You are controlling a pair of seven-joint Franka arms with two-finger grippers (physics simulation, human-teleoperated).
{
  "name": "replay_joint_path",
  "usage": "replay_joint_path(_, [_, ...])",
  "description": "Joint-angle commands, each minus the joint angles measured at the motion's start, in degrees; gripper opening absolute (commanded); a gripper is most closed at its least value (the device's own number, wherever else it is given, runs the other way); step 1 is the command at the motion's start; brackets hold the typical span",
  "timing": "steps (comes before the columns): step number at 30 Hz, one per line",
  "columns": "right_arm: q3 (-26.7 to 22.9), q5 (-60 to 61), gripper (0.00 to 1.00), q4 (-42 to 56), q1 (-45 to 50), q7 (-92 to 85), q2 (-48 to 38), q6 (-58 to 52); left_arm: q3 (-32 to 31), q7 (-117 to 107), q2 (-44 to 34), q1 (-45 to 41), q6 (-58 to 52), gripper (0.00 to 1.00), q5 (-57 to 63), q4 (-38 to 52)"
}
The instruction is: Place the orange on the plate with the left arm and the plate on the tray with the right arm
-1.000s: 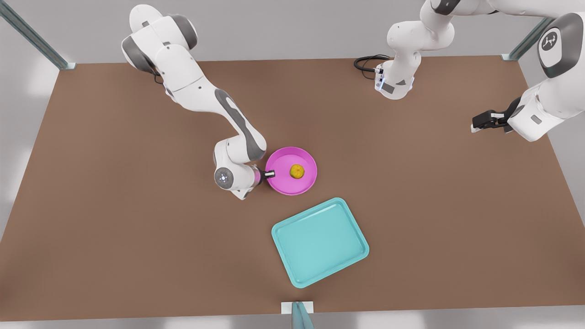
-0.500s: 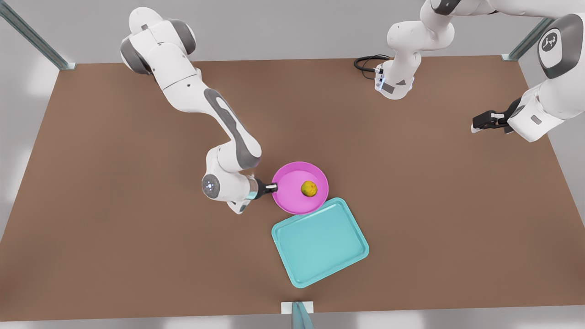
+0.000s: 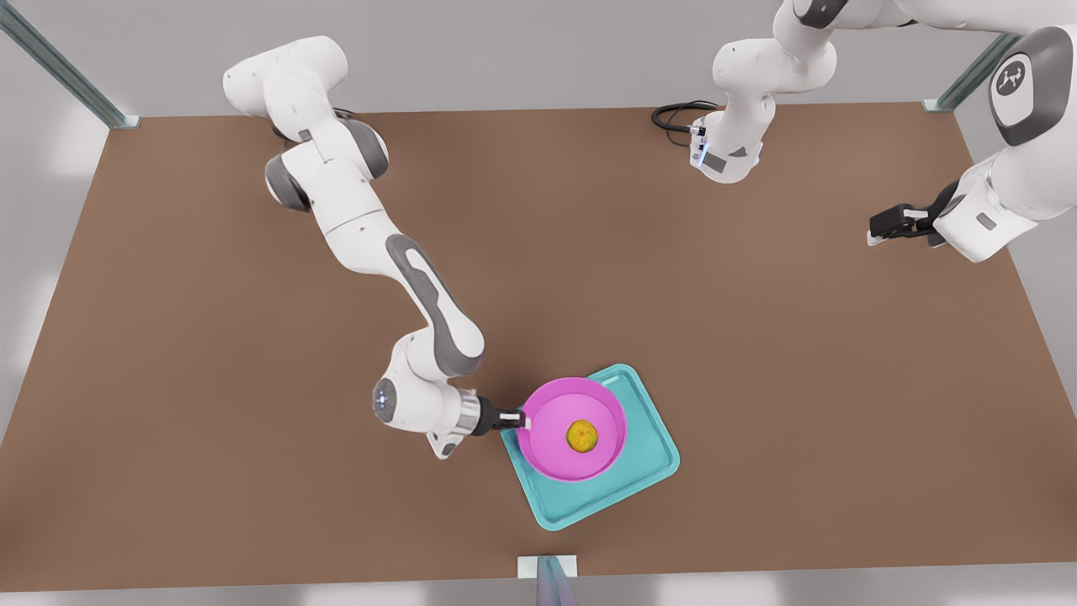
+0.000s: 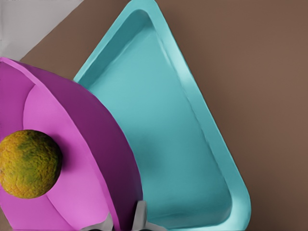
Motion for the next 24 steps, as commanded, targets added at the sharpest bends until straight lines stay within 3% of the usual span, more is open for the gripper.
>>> replay_joint_path(1, [0.05, -0.21, 0.21, 1.07, 0.78, 5.6, 1.29, 5.46, 0.0, 0.35, -0.06, 0.0, 0.05, 1.0, 0.02, 0.07])
replay_joint_path(4, [0.05, -0.21, 0.21, 2.39, 1.75, 5.6, 2.7, 7.31, 0.0, 0.35, -0.15, 0.0, 0.05, 1.0, 0.02, 0.07])
replay_joint_path(5, [0.05, -0.21, 0.99, 2.22, 1.75, 5.08, 2.7, 7.31, 0.0, 0.35, -0.15, 0.0, 0.05, 1.0, 0.02, -0.02])
replay_joint_path(11, [-0.39, -0.64, 1.0, 2.04, 1.75, 4.81, 0.77, 6.43, 0.0, 0.35, -0.15, 0.0, 0.05, 1.0, 0.02, 0.07])
replay_joint_path(13, [-5.39, -7.23, 1.0, -5.51, -0.18, 0.34, -7.92, -8.64, 0.0, 0.35, -0.15, 0.0, 0.05, 1.0, -0.06, -0.02])
replay_joint_path(14, [-9.43, -10.92, 1.0, -8.68, -2.11, -6.52, -11.53, -23.6, 0.0, 0.35, -0.15, 0.09, -0.04, 1.0, -0.06, -0.02])
replay_joint_path(15, [-11.02, -19.76, 1.0, -11.05, -5.53, -11.79, -14.69, -34.66, 0.0, 0.35, -0.15, 0.09, -0.04, 1.0, -0.06, -0.02])
replay_joint_path(16, [-11.02, -36.02, 1.0, -11.14, -9.93, -17.41, -17.59, -43.03, 0.0, 0.35, -0.15, 0.09, -0.04, 1.0, -0.06, -0.02])
replay_joint_path(18, [-11.02, -43.7, 1.0, -11.5, -15.92, -20.15, -29.81, -49.02, 0.0, 0.35, 0.02, 0.09, -0.04, 1.0, 0.02, -0.02])
replay_joint_path(21, [-10.58, -50.57, 1.0, -19.31, -16.0, -19.98, -49.58, -53.42, 1.31, 0.52, 1.25, 0.18, -0.57, 1.0, -0.33, -0.1])
replay_joint_path(24, [-8.03, -53.29, 1.0, -22.31, -16.0, -19.71, -55.22, -55.09, 1.31, 0.43, 1.61, 0.0, -1.54, 1.0, -1.21, -0.1])
